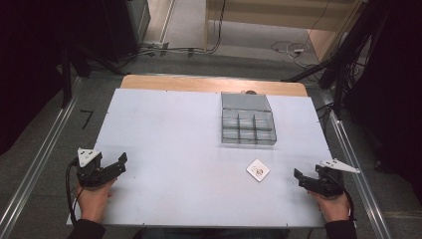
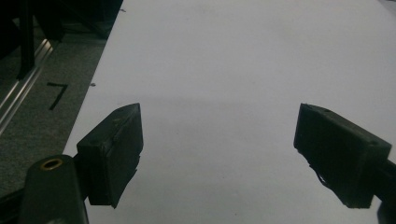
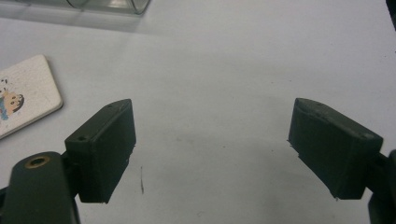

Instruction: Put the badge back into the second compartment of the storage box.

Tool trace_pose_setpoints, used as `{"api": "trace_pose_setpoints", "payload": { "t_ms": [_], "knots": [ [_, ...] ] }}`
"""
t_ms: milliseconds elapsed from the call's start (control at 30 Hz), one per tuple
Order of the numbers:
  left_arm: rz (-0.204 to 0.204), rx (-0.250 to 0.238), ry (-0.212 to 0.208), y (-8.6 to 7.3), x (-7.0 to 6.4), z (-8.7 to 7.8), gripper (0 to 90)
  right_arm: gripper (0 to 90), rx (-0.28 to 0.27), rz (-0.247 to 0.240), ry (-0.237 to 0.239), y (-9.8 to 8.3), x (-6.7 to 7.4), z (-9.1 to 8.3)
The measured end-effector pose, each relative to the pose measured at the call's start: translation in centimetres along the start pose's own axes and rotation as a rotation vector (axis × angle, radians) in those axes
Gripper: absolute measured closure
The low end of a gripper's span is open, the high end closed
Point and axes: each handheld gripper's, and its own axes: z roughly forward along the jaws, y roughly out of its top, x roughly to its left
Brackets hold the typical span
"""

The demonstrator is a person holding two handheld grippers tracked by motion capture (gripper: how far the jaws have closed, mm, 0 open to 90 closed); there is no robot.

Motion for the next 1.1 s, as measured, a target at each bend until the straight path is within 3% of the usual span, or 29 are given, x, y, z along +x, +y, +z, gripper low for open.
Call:
{"api": "trace_pose_setpoints", "payload": {
  "t_ms": [1100],
  "knots": [
    [0.007, 0.012, -0.015, -0.1, -0.3, 0.2, 16.0, 11.7, 0.007, -0.020, 0.032, 0.7, 1.3, 0.8]
  ]
}}
